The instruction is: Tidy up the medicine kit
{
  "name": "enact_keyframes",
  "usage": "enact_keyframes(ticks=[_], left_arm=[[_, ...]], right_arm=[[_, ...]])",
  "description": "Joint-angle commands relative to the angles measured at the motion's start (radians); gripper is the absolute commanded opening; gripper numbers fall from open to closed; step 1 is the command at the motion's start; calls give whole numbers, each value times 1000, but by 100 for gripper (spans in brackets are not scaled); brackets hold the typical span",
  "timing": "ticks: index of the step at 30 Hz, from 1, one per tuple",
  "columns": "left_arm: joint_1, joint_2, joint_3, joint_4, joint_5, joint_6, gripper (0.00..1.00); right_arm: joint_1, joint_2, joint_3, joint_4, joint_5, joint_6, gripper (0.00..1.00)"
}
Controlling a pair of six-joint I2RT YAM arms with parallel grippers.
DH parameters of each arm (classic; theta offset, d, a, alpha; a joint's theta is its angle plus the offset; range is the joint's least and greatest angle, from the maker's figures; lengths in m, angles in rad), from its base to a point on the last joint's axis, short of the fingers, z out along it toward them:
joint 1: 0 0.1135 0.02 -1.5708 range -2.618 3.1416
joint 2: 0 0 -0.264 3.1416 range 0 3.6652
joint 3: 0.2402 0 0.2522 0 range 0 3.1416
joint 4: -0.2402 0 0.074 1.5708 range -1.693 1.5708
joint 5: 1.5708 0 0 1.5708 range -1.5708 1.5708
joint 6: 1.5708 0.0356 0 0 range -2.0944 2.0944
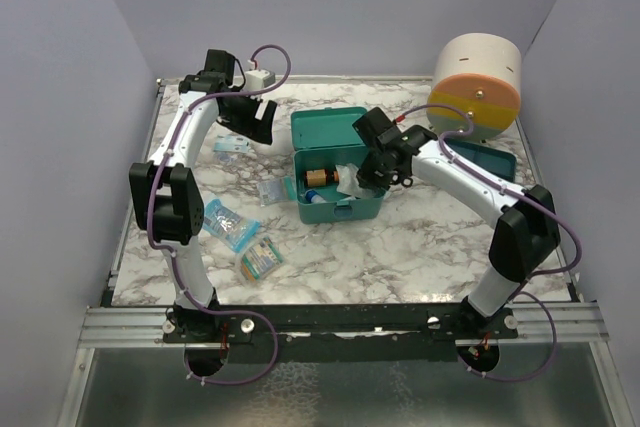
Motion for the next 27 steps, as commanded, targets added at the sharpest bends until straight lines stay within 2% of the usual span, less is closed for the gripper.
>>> enact_keyframes(ticks=[1, 27], left_arm=[[8, -69, -25, -8, 7, 8, 82], [8, -97, -58, -10, 9, -4, 82]], right_arm=[[2, 14, -1, 62, 56, 8, 1], [-6, 165, 42, 135, 117, -75, 1]])
